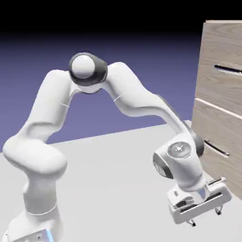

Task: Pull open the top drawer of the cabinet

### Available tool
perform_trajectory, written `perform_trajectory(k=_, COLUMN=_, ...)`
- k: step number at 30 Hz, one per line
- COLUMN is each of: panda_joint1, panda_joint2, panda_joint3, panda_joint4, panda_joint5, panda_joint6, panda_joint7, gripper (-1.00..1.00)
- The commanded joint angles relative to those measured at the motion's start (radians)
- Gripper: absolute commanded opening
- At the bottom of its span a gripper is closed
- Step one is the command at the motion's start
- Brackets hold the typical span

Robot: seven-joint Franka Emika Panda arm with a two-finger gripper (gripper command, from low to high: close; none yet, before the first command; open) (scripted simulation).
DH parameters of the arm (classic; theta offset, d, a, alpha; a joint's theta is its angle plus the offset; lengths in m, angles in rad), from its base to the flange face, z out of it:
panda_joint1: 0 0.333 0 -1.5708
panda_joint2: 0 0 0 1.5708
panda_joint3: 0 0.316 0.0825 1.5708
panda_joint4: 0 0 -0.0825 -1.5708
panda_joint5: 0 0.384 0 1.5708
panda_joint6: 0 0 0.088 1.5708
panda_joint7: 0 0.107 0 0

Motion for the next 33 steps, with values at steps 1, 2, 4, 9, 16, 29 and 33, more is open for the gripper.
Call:
perform_trajectory(k=1, panda_joint1=0.018, panda_joint2=0.036, panda_joint3=-0.033, panda_joint4=0.017, panda_joint5=0.044, panda_joint6=-0.011, panda_joint7=0.011, gripper=0.0)
perform_trajectory(k=2, panda_joint1=0.035, panda_joint2=0.072, panda_joint3=-0.065, panda_joint4=0.034, panda_joint5=0.087, panda_joint6=-0.022, panda_joint7=0.022, gripper=0.0)
perform_trajectory(k=4, panda_joint1=0.07, panda_joint2=0.144, panda_joint3=-0.131, panda_joint4=0.069, panda_joint5=0.174, panda_joint6=-0.045, panda_joint7=0.043, gripper=0.0)
perform_trajectory(k=9, panda_joint1=0.158, panda_joint2=0.323, panda_joint3=-0.294, panda_joint4=0.155, panda_joint5=0.391, panda_joint6=-0.1, panda_joint7=0.097, gripper=0.0)
perform_trajectory(k=16, panda_joint1=0.282, panda_joint2=0.575, panda_joint3=-0.523, panda_joint4=0.275, panda_joint5=0.696, panda_joint6=-0.179, panda_joint7=0.172, gripper=0.0)
perform_trajectory(k=29, panda_joint1=0.445, panda_joint2=0.949, panda_joint3=-0.866, panda_joint4=0.493, panda_joint5=1.154, panda_joint6=-0.283, panda_joint7=0.293, gripper=0.0)
perform_trajectory(k=33, panda_joint1=0.356, panda_joint2=0.935, panda_joint3=-0.859, panda_joint4=0.638, panda_joint5=1.154, panda_joint6=-0.228, panda_joint7=0.325, gripper=0.0)
